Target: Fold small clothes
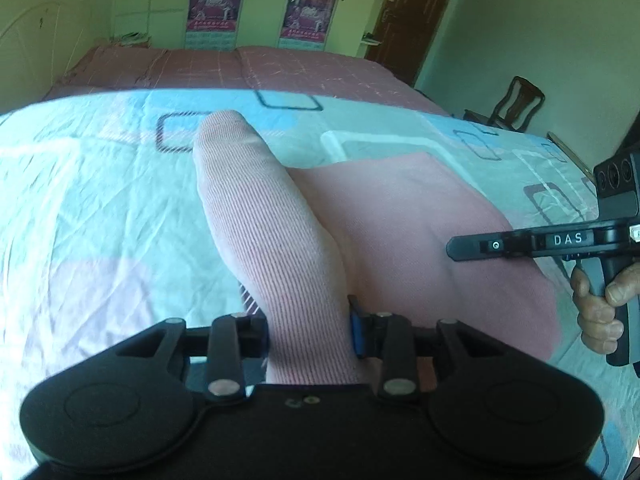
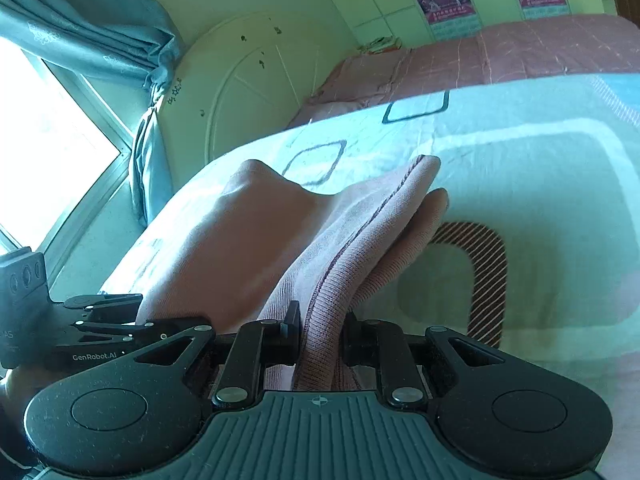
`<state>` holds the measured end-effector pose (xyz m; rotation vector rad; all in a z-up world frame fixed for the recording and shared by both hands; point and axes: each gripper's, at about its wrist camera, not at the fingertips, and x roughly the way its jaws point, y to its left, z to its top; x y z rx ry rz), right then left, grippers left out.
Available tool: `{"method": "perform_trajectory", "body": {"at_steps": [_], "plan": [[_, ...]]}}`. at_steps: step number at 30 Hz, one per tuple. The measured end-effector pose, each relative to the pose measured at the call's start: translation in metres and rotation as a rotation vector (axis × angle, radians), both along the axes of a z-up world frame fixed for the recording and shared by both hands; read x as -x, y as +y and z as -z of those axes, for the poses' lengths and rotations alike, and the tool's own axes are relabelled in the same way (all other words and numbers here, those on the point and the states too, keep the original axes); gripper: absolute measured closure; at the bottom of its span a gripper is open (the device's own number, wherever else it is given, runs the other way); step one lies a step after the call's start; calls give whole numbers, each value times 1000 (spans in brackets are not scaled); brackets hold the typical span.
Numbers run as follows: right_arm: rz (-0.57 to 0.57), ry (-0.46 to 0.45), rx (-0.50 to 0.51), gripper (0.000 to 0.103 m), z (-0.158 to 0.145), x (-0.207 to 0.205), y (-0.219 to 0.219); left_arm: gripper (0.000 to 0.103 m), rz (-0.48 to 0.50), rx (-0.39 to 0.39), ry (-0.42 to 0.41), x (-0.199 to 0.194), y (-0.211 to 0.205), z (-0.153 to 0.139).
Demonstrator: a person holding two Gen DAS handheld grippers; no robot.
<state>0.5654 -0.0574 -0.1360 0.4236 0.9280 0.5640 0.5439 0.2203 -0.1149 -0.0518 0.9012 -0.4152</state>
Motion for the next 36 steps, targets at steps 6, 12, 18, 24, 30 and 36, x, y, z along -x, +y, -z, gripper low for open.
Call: {"method": "perform_trajectory", "body": {"at_steps": [6, 12, 18, 24, 30, 36], "plan": [[92, 135, -57, 85, 42, -9, -7, 33, -153, 177, 35, 3, 41, 40], [90, 91, 16, 64, 28, -12, -9, 22, -146, 139, 10, 1, 36, 33], [145, -84, 160, 63, -5, -2, -25, 56, -127, 49, -116, 5, 45, 0], [41, -135, 282, 86, -2, -40, 16, 62, 1, -79, -160, -29, -4, -13], [25, -94, 373, 86, 30, -63, 24, 61, 10, -131, -87, -49, -10, 14], [19, -96, 360, 86, 35, -63, 18, 61, 6, -142, -88, -50, -10, 17]]}}
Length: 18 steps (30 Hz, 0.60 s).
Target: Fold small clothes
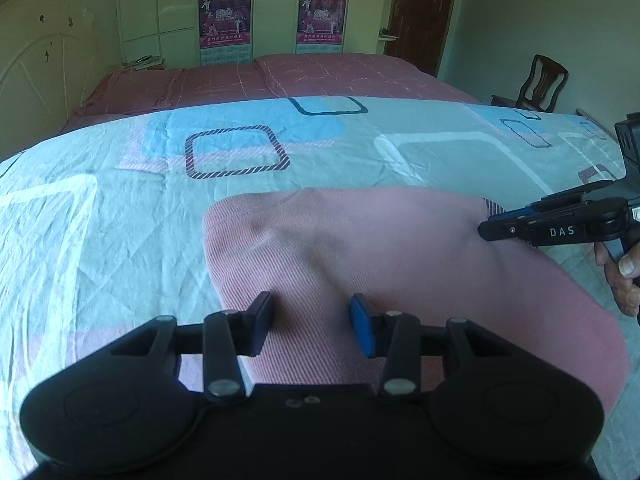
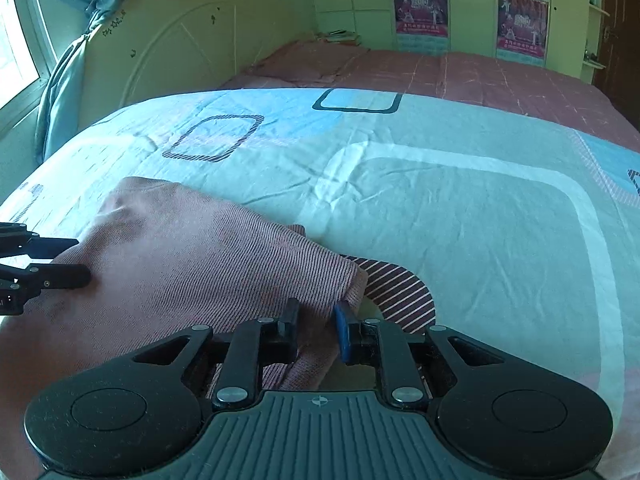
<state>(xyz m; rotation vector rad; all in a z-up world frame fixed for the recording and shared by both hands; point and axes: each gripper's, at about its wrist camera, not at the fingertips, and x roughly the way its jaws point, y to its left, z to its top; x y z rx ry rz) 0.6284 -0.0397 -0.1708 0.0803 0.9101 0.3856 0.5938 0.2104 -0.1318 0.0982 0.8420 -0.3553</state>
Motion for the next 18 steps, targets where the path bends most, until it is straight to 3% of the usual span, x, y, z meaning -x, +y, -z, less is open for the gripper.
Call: {"method": "perform_trajectory", "body": {"at_steps": [6, 9, 12, 16, 18], "plan": [[9, 34, -4, 86, -15, 4, -1, 59, -40, -28, -10, 0, -5, -9], [-14, -17, -64, 86, -44, 27, -4, 61, -32, -19, -103, 29, -8, -37], [-79, -25, -89, 86, -60, 61, -4, 67, -3, 1, -125, 60, -10, -48], [-173, 4, -43, 86, -52, 98, 4, 72, 21, -3, -65, 89, -14, -32], [-190, 10, 54, 86, -35, 104, 10, 73, 15, -28, -42, 95, -16, -14]]}}
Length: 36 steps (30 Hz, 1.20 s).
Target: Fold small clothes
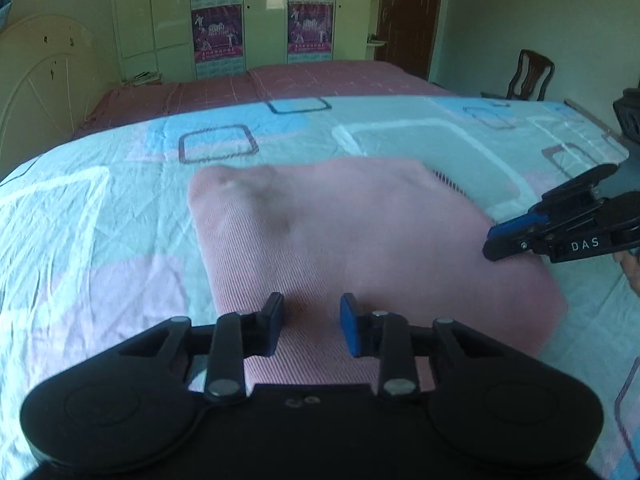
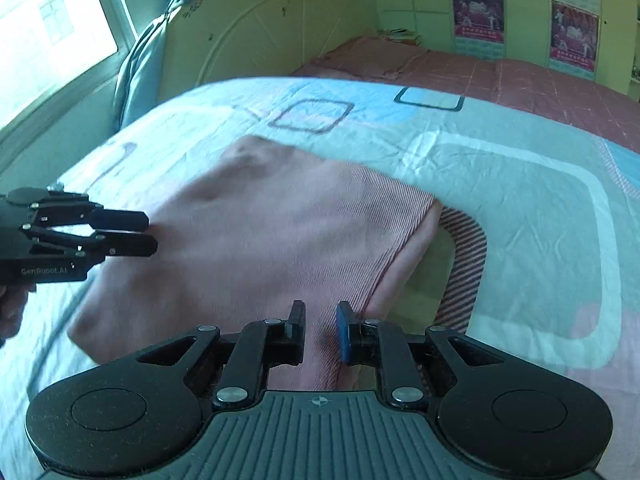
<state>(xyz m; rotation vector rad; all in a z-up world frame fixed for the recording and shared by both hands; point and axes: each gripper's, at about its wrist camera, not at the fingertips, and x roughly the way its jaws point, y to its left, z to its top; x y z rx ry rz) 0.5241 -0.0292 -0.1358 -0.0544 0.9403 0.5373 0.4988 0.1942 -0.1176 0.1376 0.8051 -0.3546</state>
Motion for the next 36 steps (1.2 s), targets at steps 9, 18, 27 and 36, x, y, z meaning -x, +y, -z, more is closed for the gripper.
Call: {"method": "perform_trajectory", "body": {"at_steps": [9, 18, 27, 36], "plan": [[96, -48, 36, 81, -2, 15, 4, 78, -58, 92, -8, 20, 10, -10], [91, 1, 87, 82, 14, 71, 8, 77, -56, 4, 22, 68, 8, 3], [139, -3, 73, 82, 21, 73, 3, 77, -133, 22, 30, 83, 9, 19], [174, -5, 54, 82, 20, 81, 0, 77, -164, 8, 15, 90, 4, 17]]}}
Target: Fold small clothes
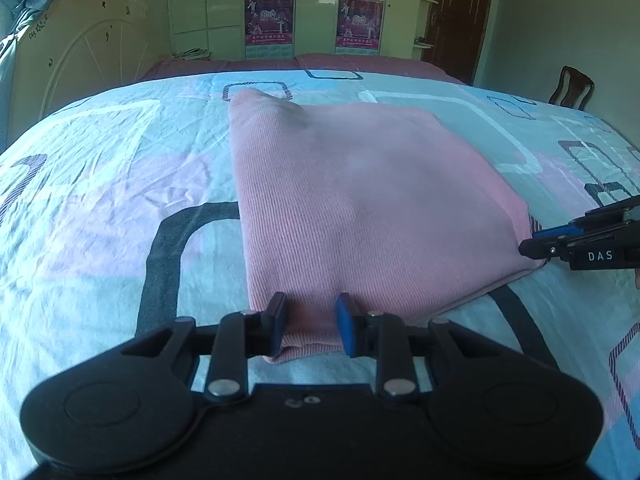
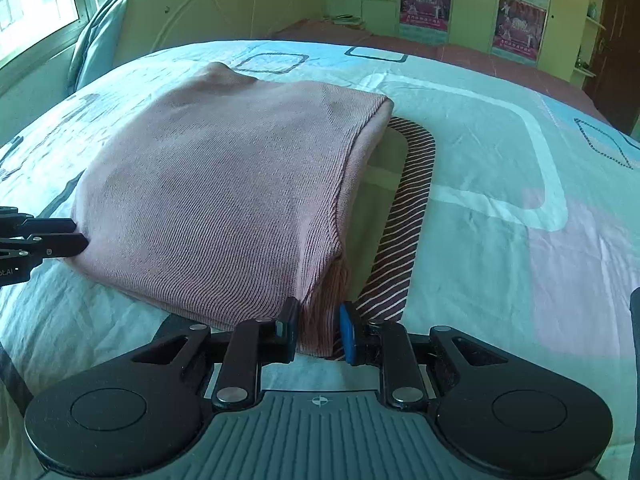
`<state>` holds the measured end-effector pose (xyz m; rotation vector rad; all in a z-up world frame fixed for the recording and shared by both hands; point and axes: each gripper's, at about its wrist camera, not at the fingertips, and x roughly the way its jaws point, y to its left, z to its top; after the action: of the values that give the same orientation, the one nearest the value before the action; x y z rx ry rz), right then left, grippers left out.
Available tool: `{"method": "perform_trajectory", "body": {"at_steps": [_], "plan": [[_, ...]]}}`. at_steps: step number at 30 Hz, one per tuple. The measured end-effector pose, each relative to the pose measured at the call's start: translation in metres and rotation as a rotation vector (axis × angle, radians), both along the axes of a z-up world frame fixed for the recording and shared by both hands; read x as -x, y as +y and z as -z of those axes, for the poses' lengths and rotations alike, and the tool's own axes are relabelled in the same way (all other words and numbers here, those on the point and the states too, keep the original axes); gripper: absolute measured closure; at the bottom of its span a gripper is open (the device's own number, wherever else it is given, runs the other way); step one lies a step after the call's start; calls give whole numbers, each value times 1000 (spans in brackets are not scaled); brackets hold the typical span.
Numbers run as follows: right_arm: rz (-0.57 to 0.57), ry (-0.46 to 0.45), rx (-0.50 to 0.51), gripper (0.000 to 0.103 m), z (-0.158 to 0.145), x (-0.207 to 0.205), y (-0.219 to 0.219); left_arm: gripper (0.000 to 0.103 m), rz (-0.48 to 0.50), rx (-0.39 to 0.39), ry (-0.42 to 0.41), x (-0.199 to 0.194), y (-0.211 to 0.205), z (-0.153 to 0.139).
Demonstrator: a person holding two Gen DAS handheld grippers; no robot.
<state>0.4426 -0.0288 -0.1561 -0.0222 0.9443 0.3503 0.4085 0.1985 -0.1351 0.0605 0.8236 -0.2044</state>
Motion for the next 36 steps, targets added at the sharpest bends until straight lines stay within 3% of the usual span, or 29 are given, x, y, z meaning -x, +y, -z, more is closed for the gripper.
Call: {"method": "perform_trajectory", "body": {"at_steps": [5, 6, 7, 8, 9, 10, 11, 12, 13, 20, 25, 36], "plan": [[23, 2, -60, 82, -12, 10, -8, 78, -41, 8, -6, 7, 0, -4], [33, -1, -82, 82, -16, 15, -11, 72, -54, 14, -13, 10, -1, -7], [41, -9, -96, 81, -18, 21, -14, 64, -73, 22, -27, 15, -3, -9], [49, -27, -97, 81, -20, 28, -16, 26, -100, 29, -49, 20, -5, -10], [64, -42, -94, 81, -21, 35, -17, 5, -142, 23, -95, 30, -9, -12], [86, -53, -95, 67, -21, 41, -20, 1, -160, 11, -156, 40, -14, -13], [113, -68, -96, 19, -23, 50, -23, 1, -146, 6, -169, 46, -19, -12], [131, -108, -97, 4, -25, 61, -26, 1, -137, 18, -168, 53, -24, -11], [138, -146, -89, 0, -28, 73, -29, 1, -146, 24, -170, 61, -29, -11], [202, -191, -102, 0, -60, 157, -52, 1, -125, 15, -284, 140, -66, -48], [236, -175, -105, 0, -93, 218, -59, 0, -86, -11, -280, 194, -90, -78], [221, -314, -98, 0, -157, 331, -53, 1, -115, 50, -322, 291, -103, -121]]}}
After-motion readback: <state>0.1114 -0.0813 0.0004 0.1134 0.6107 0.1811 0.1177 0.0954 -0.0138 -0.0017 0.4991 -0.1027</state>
